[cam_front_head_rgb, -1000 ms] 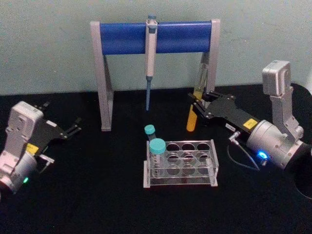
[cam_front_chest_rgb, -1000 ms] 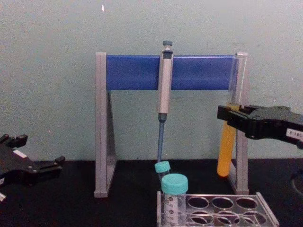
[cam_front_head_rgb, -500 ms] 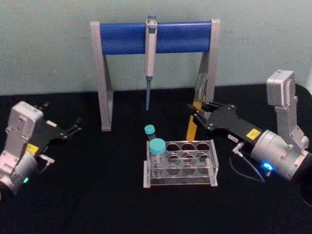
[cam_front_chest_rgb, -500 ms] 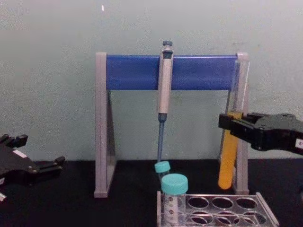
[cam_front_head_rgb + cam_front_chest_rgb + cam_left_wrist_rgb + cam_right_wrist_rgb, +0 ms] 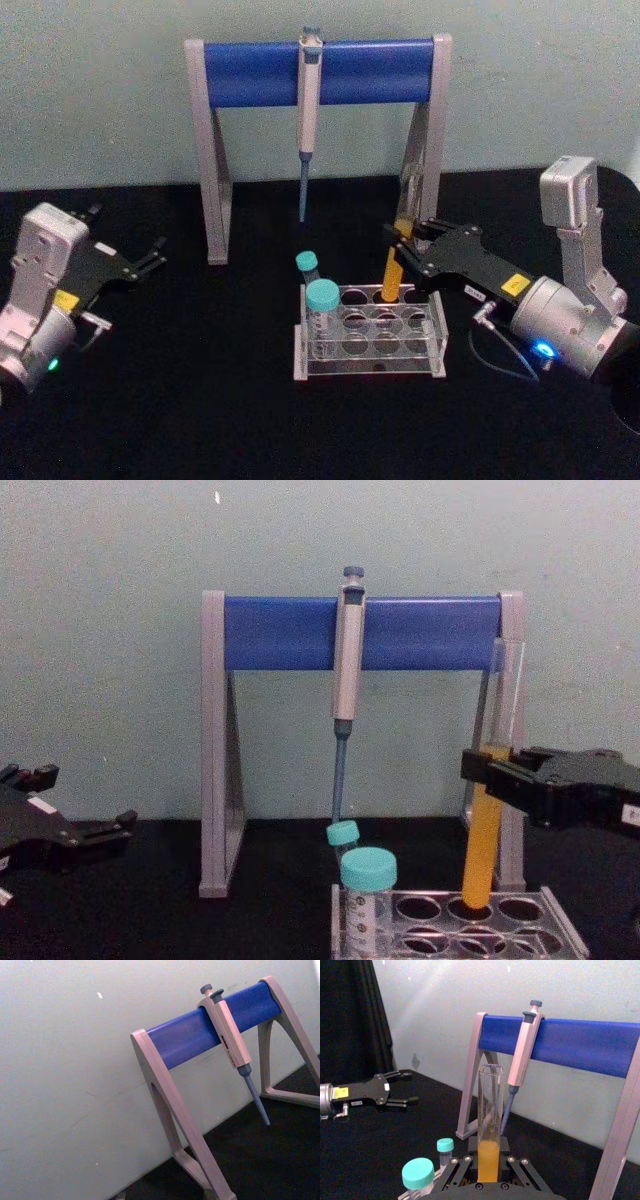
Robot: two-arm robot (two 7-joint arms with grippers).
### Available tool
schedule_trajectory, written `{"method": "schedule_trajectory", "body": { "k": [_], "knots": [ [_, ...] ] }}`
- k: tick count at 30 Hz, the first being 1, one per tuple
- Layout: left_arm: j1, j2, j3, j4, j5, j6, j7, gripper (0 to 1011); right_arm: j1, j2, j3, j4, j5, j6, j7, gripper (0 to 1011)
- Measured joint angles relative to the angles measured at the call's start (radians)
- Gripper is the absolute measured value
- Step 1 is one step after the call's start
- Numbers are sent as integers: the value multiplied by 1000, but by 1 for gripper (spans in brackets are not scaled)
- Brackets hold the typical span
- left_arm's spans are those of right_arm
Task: Pick up the test tube from the test tube rack, shake it, then place it back into the test tube rack.
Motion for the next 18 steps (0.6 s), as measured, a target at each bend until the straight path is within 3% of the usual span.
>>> {"method": "schedule_trajectory", "body": {
  "k": [18],
  "knots": [
    [0,0,0,0,0,0,0,1001,0,-14,-9,36,-7,-30,4,224]
  ]
}}
